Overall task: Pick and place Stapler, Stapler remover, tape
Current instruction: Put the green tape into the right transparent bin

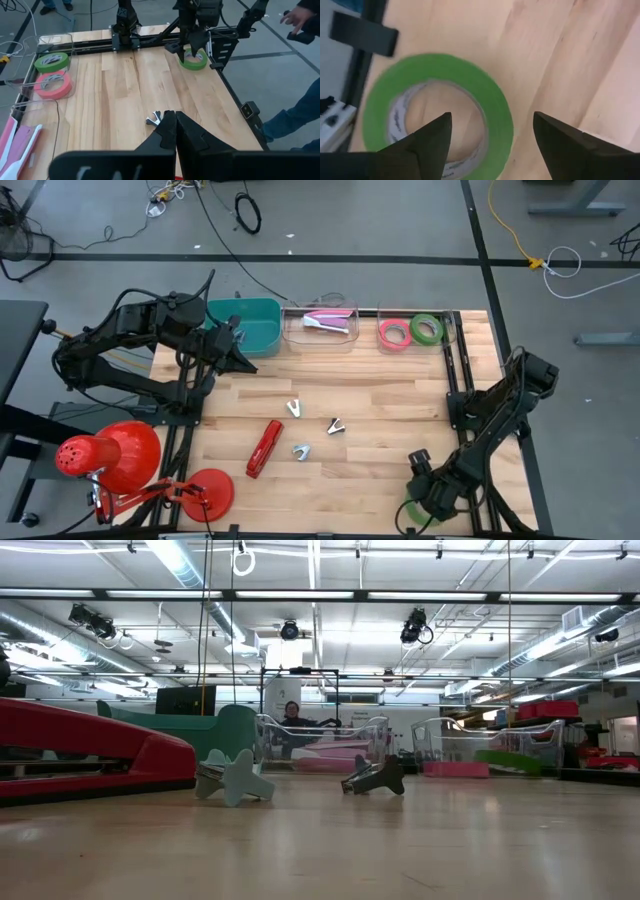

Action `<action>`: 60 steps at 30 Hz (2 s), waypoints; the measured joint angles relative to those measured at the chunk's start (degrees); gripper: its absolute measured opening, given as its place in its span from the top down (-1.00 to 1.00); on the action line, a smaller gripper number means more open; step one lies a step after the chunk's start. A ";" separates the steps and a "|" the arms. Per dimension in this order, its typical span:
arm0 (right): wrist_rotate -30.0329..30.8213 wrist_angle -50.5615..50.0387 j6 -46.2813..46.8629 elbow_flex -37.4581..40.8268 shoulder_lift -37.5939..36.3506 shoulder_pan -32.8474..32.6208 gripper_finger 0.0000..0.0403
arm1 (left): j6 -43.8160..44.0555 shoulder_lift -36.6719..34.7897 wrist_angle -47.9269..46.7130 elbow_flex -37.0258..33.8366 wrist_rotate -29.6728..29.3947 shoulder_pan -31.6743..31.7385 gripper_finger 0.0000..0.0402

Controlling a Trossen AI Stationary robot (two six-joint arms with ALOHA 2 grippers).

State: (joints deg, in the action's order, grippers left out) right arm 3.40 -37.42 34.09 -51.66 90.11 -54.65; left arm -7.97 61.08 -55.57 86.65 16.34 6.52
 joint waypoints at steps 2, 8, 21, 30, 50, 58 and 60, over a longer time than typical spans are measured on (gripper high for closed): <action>0.17 -0.01 -0.05 0.99 0.00 -0.02 -0.37 | 0.00 0.00 0.00 0.00 0.00 0.00 1.00; -0.22 1.08 -0.65 3.63 0.00 -0.02 -0.35 | -0.02 0.00 0.00 0.00 -0.20 0.00 1.00; -1.51 4.22 -1.74 6.81 0.00 -0.02 -0.35 | -0.06 0.00 0.00 0.00 -0.22 0.00 1.00; -2.37 6.72 0.73 6.84 0.00 -0.02 -0.23 | -0.13 0.00 0.00 0.00 -1.29 0.00 1.00; -4.52 6.78 1.25 6.80 0.02 0.00 0.50 | -0.15 0.02 0.00 0.00 -1.29 -0.01 1.00; -5.63 7.15 1.43 6.77 0.02 0.00 0.53 | -0.16 0.01 0.00 0.00 -1.29 0.00 1.00; -5.71 7.32 1.46 6.79 0.02 0.00 0.53 | -0.16 0.00 0.00 0.00 -1.29 0.00 1.00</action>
State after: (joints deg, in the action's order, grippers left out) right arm -2.31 -30.10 35.55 -44.87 90.13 -54.65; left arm -8.13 61.08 -55.57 86.65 15.05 6.52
